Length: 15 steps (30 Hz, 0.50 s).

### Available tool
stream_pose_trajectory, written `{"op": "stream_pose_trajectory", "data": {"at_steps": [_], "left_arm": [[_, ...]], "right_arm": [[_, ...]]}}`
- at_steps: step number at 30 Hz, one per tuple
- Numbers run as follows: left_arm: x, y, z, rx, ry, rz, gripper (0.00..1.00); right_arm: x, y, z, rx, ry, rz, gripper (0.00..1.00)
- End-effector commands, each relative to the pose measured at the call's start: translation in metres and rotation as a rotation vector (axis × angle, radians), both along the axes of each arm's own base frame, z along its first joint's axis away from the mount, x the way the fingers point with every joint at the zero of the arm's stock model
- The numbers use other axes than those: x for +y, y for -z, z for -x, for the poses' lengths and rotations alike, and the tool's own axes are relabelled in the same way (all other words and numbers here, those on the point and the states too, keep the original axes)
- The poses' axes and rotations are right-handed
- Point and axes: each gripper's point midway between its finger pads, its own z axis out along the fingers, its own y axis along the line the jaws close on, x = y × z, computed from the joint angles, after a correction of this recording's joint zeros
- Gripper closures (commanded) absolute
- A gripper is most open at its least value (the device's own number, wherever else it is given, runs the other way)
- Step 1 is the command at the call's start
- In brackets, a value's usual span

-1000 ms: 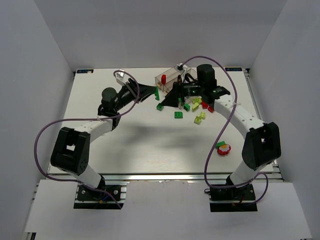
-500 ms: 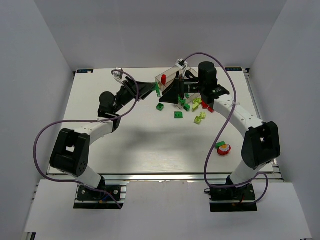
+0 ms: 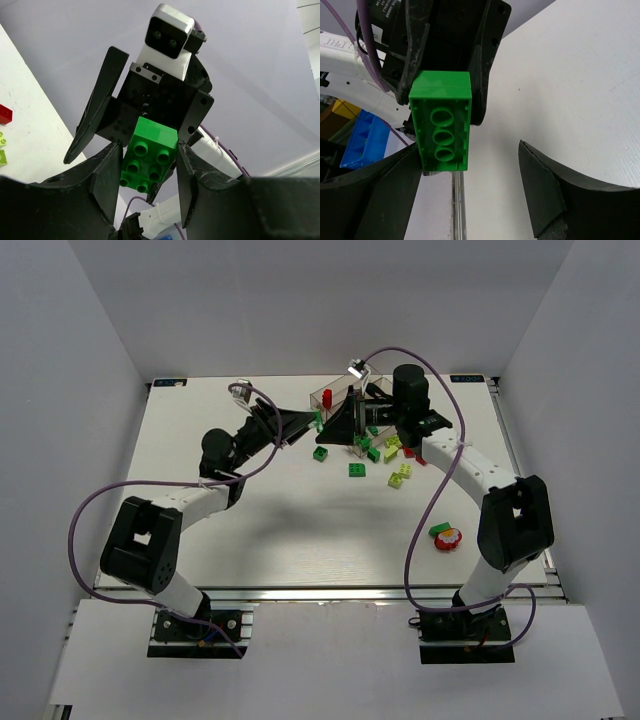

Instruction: Sort the legos into containers by color

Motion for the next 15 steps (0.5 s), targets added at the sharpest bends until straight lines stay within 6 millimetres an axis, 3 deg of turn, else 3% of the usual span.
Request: {"op": "stream_pose_trajectory", "data": {"at_steps": [1, 9, 11, 15], "left_arm": [[0.0002, -0.0131, 0.0137, -0.050, 0.020, 0.016, 1.00], [0.0014, -0.0078, 0.0150, -0.040, 0.014, 0.013, 1.00], [0.0013, -0.0077, 0.0152, -0.040, 0.015, 0.013, 1.00], [0.0009, -0.0091, 0.0147, -0.045, 0.017, 0.014, 1.00]], "right_arm": [[0.0048, -0.0193, -0.0019, -0.060, -0.017, -0.047, 0.21], [0.0071, -0.0221, 0.0013, -0.068, -0.033, -0.055, 0.35], [0.0066, -0.0201, 0.0035, -0.065, -0.043, -0.055, 0.42], [0.0061, -0.0183, 0.0074, -0.055, -0.054, -0.056, 0.66]]}}
